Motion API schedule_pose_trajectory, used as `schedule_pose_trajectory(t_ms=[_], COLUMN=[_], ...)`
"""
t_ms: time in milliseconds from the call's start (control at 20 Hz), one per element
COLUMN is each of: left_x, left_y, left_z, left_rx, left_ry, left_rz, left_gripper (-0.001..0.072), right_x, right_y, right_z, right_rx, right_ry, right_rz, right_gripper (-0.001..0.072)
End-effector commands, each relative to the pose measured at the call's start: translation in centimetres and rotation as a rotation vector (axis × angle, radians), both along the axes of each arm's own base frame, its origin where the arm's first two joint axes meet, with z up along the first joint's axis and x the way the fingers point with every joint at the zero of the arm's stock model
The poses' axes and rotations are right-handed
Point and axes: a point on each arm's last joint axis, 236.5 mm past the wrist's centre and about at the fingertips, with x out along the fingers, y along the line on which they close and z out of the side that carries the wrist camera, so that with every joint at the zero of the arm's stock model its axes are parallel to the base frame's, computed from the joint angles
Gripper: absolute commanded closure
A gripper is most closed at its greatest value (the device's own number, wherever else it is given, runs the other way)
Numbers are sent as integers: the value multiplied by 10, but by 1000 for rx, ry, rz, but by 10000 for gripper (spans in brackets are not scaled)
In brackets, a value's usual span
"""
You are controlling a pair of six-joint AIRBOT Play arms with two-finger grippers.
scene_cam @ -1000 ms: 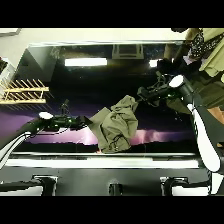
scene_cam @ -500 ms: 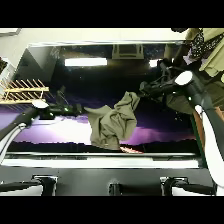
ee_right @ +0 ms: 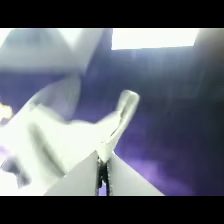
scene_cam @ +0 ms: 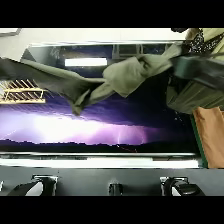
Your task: Fold the clothes and pants, and hang the long-sleeved shirts on hangers.
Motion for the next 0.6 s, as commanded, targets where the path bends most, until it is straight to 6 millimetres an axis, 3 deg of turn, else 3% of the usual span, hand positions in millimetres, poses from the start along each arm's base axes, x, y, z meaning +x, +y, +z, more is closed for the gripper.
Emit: schedule_pose_trajectory(t_ms=[0,150,300,450,550], left_x=[-61,-103,-119,-113,-94], left_y=[36,51,43,41,45], left_z=[80,107,109,89,65], left_rx=[57,61,47,44,38], left_ry=[-148,-215,-214,-131,-49], left_rz=[200,331,329,301,282], left_gripper=[696,697,697,696,696], right_x=[-70,-106,-120,-104,-71], right_y=[-35,-70,-77,-74,-70], right_z=[66,90,97,79,54], right_rx=[-37,-27,17,39,31], right_ry=[-218,-295,-309,-225,-126], right_rz=[-122,-270,-302,-301,-300], right_gripper=[683,682,682,682,682])
